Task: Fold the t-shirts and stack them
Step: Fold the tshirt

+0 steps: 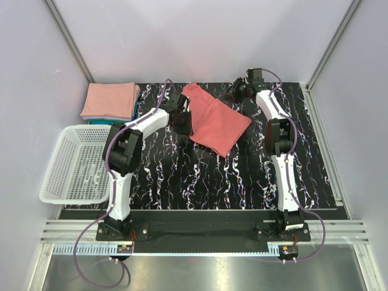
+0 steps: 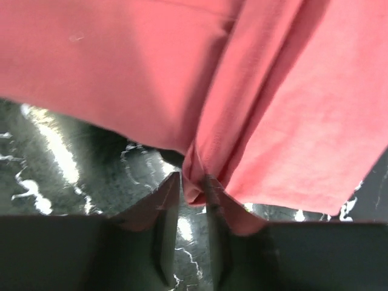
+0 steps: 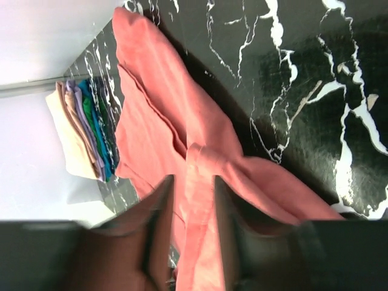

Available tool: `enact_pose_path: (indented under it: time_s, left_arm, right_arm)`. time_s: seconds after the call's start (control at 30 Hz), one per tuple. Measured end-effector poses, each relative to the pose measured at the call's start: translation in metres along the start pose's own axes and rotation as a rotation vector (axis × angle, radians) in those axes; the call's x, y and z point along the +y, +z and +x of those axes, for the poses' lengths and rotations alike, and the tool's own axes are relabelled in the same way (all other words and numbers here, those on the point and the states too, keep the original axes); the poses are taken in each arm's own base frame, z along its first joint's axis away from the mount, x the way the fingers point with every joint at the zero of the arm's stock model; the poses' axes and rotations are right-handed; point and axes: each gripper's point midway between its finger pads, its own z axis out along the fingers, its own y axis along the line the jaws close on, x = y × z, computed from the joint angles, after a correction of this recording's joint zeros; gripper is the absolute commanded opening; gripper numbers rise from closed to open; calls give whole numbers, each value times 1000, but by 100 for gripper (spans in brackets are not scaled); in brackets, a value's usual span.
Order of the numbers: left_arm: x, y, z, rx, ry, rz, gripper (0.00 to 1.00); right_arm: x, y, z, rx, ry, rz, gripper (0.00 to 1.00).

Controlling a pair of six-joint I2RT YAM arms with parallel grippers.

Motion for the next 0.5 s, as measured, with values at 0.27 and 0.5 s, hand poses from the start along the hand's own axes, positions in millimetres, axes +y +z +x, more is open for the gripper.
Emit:
enact_pose_path:
  time_s: [0.27,0.5]
  left_arm:
    - [25,-12,-22,-43,-20,-132,44]
    - [-4,-29,-35,-107,17,-34,42]
  right_arm:
    - [10,-4,-13,-34,-29,-25,36]
    - [-11,-31,-13,-12,-69,44,29]
